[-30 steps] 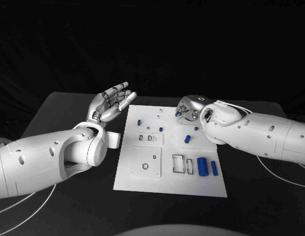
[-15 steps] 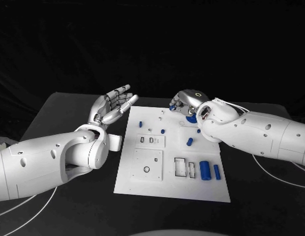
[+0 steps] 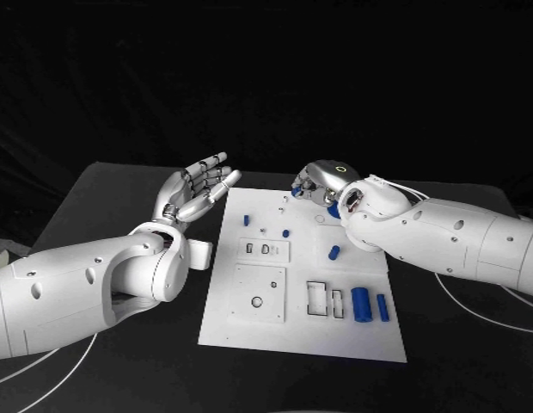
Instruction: Assemble the parts on the task board
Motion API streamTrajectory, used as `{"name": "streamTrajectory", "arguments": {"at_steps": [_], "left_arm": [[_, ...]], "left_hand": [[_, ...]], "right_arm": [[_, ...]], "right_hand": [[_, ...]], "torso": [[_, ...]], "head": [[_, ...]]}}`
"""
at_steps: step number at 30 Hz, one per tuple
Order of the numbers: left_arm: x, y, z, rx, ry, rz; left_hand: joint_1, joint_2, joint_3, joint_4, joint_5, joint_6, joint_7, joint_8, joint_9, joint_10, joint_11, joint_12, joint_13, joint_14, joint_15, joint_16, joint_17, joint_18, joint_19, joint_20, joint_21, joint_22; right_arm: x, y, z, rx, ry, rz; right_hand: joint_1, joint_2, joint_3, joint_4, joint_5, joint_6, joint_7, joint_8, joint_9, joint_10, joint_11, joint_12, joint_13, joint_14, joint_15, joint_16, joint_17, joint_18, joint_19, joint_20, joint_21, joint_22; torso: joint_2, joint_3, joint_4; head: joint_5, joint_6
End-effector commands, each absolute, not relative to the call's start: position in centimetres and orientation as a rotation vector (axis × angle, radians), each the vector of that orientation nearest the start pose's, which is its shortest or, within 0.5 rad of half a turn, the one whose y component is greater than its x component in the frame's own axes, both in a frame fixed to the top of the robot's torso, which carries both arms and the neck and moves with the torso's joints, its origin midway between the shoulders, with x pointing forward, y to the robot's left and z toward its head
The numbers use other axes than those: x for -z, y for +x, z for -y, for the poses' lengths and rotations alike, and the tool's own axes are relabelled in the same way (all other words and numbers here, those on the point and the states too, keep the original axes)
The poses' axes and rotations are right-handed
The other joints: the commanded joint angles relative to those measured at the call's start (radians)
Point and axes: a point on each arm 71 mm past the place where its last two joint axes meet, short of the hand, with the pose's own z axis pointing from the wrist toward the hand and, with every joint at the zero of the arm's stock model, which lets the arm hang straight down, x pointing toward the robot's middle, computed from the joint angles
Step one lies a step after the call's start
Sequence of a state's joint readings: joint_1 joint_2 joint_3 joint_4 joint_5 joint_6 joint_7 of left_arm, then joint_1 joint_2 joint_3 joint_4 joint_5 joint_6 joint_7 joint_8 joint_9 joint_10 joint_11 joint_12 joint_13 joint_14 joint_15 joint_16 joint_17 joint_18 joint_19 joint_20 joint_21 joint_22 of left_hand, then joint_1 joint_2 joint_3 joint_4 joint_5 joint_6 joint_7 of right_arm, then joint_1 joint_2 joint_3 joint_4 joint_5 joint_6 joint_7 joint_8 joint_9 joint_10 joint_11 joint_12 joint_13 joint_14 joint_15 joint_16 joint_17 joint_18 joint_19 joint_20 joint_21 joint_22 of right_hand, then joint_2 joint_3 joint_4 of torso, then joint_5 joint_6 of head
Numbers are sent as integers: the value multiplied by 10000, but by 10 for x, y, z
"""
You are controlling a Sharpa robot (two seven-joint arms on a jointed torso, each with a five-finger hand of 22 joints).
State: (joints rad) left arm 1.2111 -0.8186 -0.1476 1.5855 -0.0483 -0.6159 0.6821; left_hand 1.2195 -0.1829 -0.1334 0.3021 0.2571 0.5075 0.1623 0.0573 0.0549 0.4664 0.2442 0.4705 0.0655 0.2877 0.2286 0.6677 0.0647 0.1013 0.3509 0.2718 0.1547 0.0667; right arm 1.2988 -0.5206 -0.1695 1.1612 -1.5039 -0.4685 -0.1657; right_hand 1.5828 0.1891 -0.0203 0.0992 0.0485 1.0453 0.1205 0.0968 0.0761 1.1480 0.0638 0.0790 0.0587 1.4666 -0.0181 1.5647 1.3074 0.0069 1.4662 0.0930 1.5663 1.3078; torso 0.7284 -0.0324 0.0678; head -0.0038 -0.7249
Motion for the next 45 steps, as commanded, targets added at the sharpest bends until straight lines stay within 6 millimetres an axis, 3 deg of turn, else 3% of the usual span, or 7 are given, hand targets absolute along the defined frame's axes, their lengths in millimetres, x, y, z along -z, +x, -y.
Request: {"name": "streamTrajectory", "arguments": {"at_steps": [1,15,25,32,45], "left_arm": [[182,466,-194,14462,-8705,-11644],[179,467,-194,14469,-8626,-11622],[178,467,-195,14441,-8603,-11598],[176,468,-195,14458,-8558,-11560],[171,469,-194,14500,-8483,-11503]], "left_hand": [[2,114,60,-9,-47,85,1180,46,18,79,16,-29,2,-49,-7,-14,14,171,-80,16,-59,-14],[8,135,75,-10,-53,94,1180,48,18,84,15,-27,2,-46,-8,-11,14,172,-82,15,-57,-15],[8,135,75,-10,-53,94,1180,48,18,84,15,-27,2,-46,-8,-11,14,172,-82,15,-57,-15],[8,135,75,-10,-53,94,1180,48,18,84,15,-27,2,-46,-8,-11,14,172,-82,15,-57,-15],[23,163,100,-11,-66,123,1178,55,21,92,13,-24,1,-41,-10,-6,14,174,-79,14,-51,-15]], "right_arm": [[183,550,141,-4961,-2201,-15138],[183,551,141,-4845,-2266,-15295],[182,552,139,-4834,-2294,-15280],[180,553,140,-4836,-2273,-15213],[179,556,138,-4811,-2296,-15125]], "right_hand": [[107,-2,60,-8,34,296,-111,21,144,70,-8,-57,9,1042,88,61,2634,-69,1046,78,45,2630],[115,-12,74,-3,33,287,-112,7,140,62,-6,-83,8,1042,88,61,2634,-69,1046,82,45,2630],[115,-12,74,-3,33,287,-112,7,140,62,-6,-83,8,1042,88,61,2634,-69,1046,82,45,2630],[118,-19,89,5,33,280,-112,-5,137,56,-4,-107,8,1042,85,61,2634,-69,1046,84,45,2630],[122,-20,101,10,34,276,-114,-13,135,55,-5,-119,9,1042,85,61,2634,-69,1046,85,45,2630]], "torso": [[45,-23,24],[56,-18,56],[48,-53,33],[76,-74,40],[208,-104,116]], "head": [[-16,32],[37,40],[40,53],[42,-13],[13,3]]}}
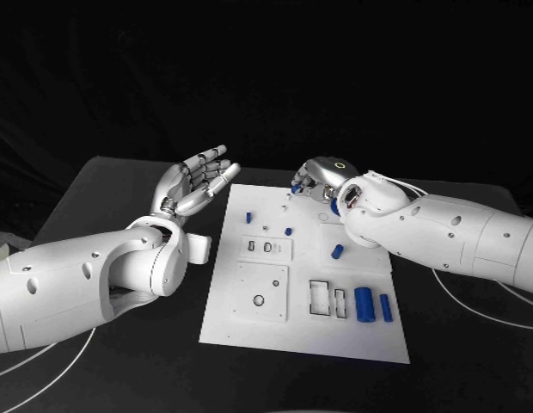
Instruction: Assemble the parts on the task board
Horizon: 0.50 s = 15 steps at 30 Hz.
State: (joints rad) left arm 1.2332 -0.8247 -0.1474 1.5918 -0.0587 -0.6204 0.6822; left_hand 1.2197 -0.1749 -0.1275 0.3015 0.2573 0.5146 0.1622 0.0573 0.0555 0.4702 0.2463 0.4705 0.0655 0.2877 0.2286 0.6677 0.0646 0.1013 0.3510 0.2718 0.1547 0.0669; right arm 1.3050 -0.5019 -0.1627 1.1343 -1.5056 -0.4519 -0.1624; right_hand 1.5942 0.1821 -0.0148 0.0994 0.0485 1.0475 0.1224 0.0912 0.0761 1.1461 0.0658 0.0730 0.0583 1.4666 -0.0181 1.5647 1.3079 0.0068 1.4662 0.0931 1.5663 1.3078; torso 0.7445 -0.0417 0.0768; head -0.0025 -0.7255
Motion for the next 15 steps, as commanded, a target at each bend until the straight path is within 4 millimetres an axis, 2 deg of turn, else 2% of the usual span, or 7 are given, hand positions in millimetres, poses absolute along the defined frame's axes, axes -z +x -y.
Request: {"name": "streamTrajectory", "arguments": {"at_steps": [1,15], "left_arm": [[171,469,-194,14502,-8481,-11501],[169,469,-194,14513,-8430,-11472]], "left_hand": [[22,83,41,-6,-67,52,1179,55,15,54,-7,-24,1,-41,-10,-6,16,174,-79,15,-51,-17],[26,87,47,-6,-73,75,1178,59,17,59,-9,-22,0,-38,-11,-2,16,175,-80,14,-49,-17]], "right_arm": [[179,556,138,-4810,-2296,-15114],[179,558,135,-4799,-2357,-15155]], "right_hand": [[8,51,45,8,34,254,-134,43,135,74,-24,-60,13,1042,84,61,2629,-68,1046,85,45,2630],[15,57,60,12,34,253,-136,38,134,75,-26,-69,14,1042,82,61,2629,-68,1046,86,45,2630]], "torso": [[56,-13,29],[35,-28,21]], "head": [[-1,13],[53,-41]]}}
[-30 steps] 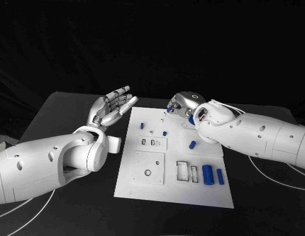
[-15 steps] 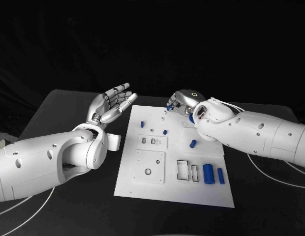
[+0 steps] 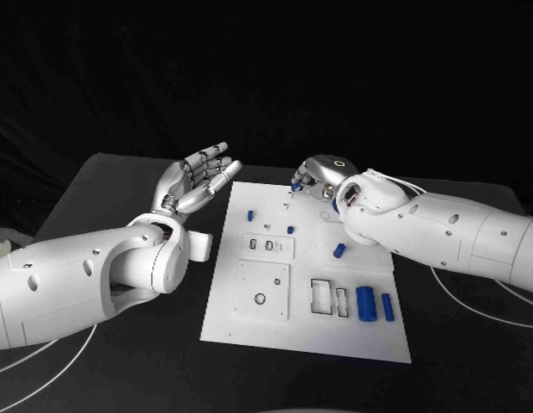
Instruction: Assemble the parts on the task board
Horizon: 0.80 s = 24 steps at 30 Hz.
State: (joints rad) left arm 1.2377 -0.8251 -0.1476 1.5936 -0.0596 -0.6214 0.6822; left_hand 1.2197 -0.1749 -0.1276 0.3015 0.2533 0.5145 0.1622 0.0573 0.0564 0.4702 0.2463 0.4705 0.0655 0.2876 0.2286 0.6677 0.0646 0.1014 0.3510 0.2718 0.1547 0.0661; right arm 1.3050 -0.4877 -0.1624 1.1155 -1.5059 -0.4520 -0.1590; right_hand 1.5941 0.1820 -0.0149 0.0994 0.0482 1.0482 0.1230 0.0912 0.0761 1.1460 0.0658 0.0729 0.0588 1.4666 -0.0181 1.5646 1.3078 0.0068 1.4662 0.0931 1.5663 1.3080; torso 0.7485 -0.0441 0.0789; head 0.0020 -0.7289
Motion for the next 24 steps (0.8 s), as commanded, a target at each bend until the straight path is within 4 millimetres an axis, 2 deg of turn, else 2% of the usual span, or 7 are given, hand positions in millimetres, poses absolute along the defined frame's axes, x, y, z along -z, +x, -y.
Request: {"name": "streamTrajectory", "arguments": {"at_steps": [1,6,9,24], "left_arm": [[169,469,-194,14513,-8427,-11470],[168,470,-194,14515,-8417,-11468],[168,471,-193,14516,-8410,-11465],[168,471,-193,14533,-8397,-11459]], "left_hand": [[26,87,48,-6,-33,76,1179,59,8,59,-8,-22,1,-38,-11,-2,16,174,-80,14,-49,-9],[26,87,48,-6,-33,76,1179,59,8,59,-8,-22,1,-38,-11,-2,16,174,-80,14,-49,-9],[26,87,48,-6,-33,76,1179,59,8,59,-8,-22,1,-38,-11,-2,16,174,-80,14,-49,-9],[44,153,95,-8,-51,91,1176,65,8,72,-12,-18,-1,-31,-15,5,14,177,-78,13,-39,-10]], "right_arm": [[179,558,134,-4799,-2365,-15167],[180,558,133,-4804,-2390,-15198],[180,559,134,-4779,-2386,-15224],[183,560,130,-4726,-2448,-15455]], "right_hand": [[16,58,62,12,37,246,-143,37,134,76,-26,-68,9,1042,82,61,2630,-68,1046,85,45,2628],[16,58,62,12,37,246,-143,37,134,76,-26,-68,9,1042,82,61,2630,-68,1046,85,45,2628],[16,58,62,12,37,246,-143,37,134,76,-26,-68,9,1042,82,61,2630,-68,1046,85,45,2628],[16,50,80,26,37,236,-142,21,130,71,-24,-87,9,1042,77,61,2630,-68,1046,86,45,2628]], "torso": [[-9,-5,-8],[-15,-9,0],[-23,-6,29],[-9,-19,34]], "head": [[17,-18],[-11,-33],[-3,-27],[-7,-108]]}}
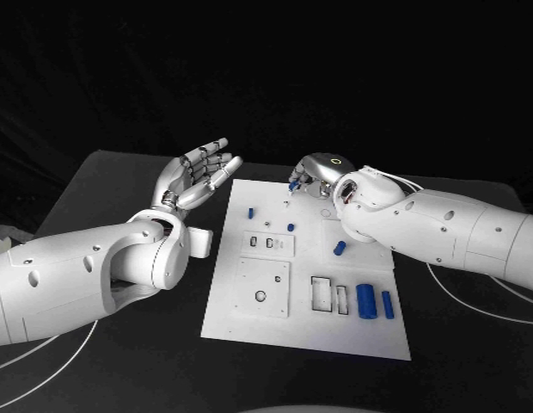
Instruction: Assemble the parts on the task board
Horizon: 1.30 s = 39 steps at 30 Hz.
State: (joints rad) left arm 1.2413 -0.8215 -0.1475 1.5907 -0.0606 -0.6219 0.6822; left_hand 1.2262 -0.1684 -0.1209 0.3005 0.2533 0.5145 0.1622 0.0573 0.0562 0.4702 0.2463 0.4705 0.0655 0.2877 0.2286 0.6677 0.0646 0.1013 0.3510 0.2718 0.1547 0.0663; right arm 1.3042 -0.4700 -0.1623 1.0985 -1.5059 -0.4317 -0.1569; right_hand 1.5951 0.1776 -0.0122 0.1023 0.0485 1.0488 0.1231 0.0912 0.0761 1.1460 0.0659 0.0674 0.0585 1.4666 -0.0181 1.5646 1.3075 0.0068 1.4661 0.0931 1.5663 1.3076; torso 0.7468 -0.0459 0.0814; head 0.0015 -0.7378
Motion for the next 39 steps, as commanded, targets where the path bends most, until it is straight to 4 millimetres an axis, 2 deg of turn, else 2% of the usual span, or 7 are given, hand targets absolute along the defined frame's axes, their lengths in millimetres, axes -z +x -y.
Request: {"name": "streamTrajectory", "arguments": {"at_steps": [1,16,39], "left_arm": [[168,471,-193,14534,-8396,-11460],[167,471,-192,14551,-8389,-11462],[167,471,-192,14575,-8388,-11475]], "left_hand": [[-21,88,29,2,-51,91,1177,65,11,71,-12,-18,-1,-32,-15,5,15,178,-78,14,-39,-12],[-17,105,42,1,-56,94,1177,66,11,73,-12,-18,-2,-30,-15,7,14,178,-81,14,-38,-13],[-16,113,47,1,-58,95,1177,66,11,74,-12,-18,-2,-29,-15,8,14,179,-83,14,-38,-13]], "right_arm": [[183,560,130,-4726,-2448,-15458],[184,562,130,-4613,-2438,-15605],[185,563,125,-4641,-2511,-15725]], "right_hand": [[6,94,53,-3,34,230,-143,21,129,71,-24,-32,12,1042,77,62,2633,-68,1047,85,45,2631],[5,86,74,13,34,213,-148,0,123,53,-23,-53,10,1042,66,62,2633,-68,1047,82,45,2631],[-3,44,123,58,32,162,-166,-62,105,-33,-31,-82,7,1042,25,62,2633,-68,1047,59,45,2631]], "torso": [[2,0,5],[-9,-8,-8],[-14,-15,12]], "head": [[-2,-25],[-9,-66],[1,-110]]}}
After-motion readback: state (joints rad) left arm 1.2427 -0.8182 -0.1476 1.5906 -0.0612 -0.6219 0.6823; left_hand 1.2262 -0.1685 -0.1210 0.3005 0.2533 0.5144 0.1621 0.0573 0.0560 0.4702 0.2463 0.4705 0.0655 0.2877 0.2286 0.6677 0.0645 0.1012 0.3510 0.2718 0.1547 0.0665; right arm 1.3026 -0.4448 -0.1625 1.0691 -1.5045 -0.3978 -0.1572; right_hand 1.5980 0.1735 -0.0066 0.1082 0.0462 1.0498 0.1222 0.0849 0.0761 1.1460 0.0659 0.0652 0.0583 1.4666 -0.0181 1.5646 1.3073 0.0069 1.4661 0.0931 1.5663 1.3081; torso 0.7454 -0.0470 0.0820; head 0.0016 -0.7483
